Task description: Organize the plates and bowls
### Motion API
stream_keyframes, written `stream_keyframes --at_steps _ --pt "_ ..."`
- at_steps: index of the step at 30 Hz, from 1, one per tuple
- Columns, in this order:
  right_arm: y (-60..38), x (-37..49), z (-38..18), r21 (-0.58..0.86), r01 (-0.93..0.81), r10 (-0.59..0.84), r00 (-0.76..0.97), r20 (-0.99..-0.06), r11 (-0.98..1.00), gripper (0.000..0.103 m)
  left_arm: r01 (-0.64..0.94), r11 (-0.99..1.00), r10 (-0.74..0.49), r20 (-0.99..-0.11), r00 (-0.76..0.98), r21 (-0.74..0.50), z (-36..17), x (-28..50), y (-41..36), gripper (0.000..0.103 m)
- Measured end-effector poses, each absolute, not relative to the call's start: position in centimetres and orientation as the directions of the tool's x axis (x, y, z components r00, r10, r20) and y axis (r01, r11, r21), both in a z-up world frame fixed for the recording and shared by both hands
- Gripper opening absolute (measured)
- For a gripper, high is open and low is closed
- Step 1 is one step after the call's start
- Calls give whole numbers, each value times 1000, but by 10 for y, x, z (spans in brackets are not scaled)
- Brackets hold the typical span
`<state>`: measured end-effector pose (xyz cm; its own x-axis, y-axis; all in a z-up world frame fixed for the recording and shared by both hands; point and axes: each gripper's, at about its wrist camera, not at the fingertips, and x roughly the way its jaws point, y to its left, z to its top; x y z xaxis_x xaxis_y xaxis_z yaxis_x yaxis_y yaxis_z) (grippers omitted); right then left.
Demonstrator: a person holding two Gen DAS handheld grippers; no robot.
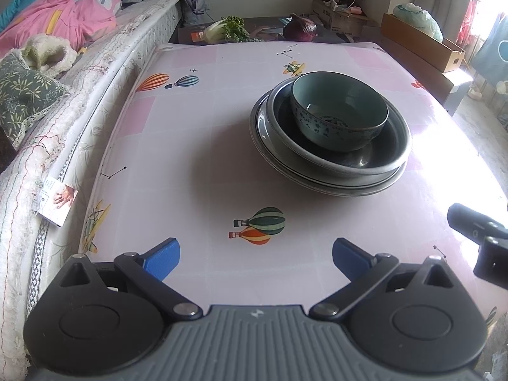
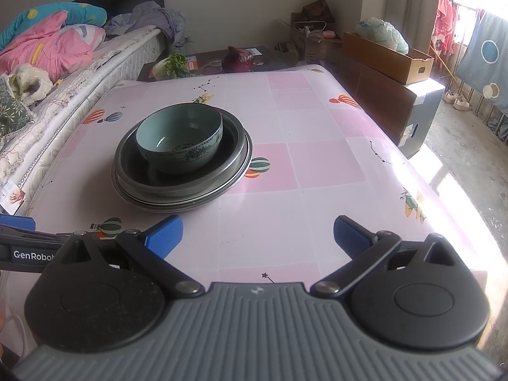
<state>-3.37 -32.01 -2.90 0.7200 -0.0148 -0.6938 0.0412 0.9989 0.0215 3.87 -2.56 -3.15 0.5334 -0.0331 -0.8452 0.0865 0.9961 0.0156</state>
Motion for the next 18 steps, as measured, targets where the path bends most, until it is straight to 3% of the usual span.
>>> stream_keyframes --at_steps 18 --pt "-320 -34 -29 22 42 -15 719 -694 999 102 89 996 -39 -848 529 10 -33 38 -26 103"
